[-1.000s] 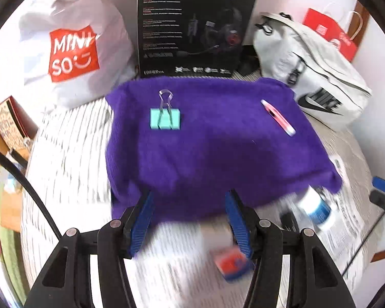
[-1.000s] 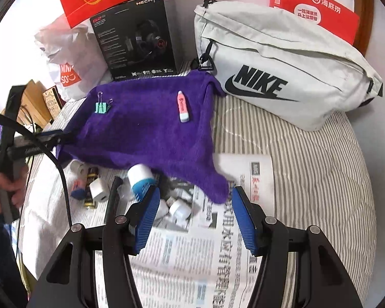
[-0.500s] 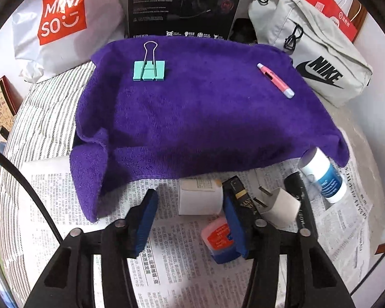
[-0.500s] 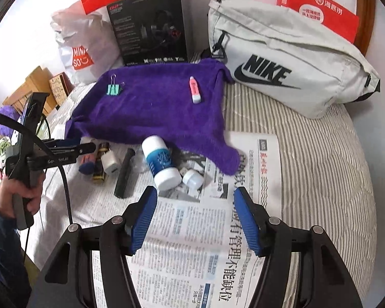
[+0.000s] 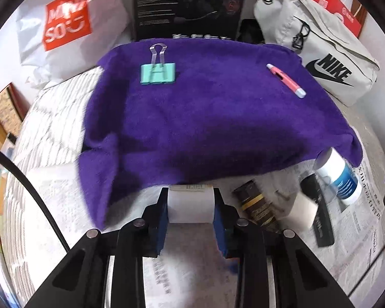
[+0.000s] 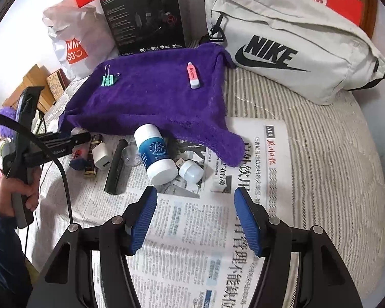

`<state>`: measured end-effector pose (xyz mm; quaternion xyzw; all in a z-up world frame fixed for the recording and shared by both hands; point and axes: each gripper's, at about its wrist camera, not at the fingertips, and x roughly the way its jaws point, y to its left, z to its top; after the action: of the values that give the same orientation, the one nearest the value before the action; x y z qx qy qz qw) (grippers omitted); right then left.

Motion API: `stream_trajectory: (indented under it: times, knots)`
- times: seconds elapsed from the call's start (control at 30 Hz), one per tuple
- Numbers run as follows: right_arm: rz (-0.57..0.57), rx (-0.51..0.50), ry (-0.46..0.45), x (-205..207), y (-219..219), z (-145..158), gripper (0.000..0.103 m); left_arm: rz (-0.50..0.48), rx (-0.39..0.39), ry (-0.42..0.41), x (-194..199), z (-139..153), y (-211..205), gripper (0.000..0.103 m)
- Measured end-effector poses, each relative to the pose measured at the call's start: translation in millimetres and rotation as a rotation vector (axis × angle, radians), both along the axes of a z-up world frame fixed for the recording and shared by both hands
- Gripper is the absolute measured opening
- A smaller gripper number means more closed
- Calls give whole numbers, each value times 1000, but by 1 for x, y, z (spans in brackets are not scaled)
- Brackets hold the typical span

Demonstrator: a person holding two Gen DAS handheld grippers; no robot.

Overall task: Organize rigid objects
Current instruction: 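Grasp the white tape roll with the left tool while the right tool grasps the small white bottle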

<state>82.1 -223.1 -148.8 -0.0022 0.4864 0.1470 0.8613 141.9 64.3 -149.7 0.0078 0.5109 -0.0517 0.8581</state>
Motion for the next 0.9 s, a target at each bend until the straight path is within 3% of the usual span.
stream_trajectory:
  times: [0.1,0.27,0.57,0.73,0.8,0.9]
  knots:
    - [22,-29,-15,7,8,-3,62,27,22,-2,-11,-1,15,29]
    - [40,-89,-8,21,12,-18,62,66,-17,-11,-28,-1,42,29]
    - [93,-146,-34,27,16,-47,47,69,21,-68,-40,-3,38,30]
    - [104,-108,-100,26,18,-51,41,65,5,-126,-48,-6,40,30]
    - [109,-97,-125,24,17,-52,30,51,15,-142,-50,-6,40,30]
    - [116,-92,-151,23,19,-53,29,40,20,-154,-51,-7,40,31]
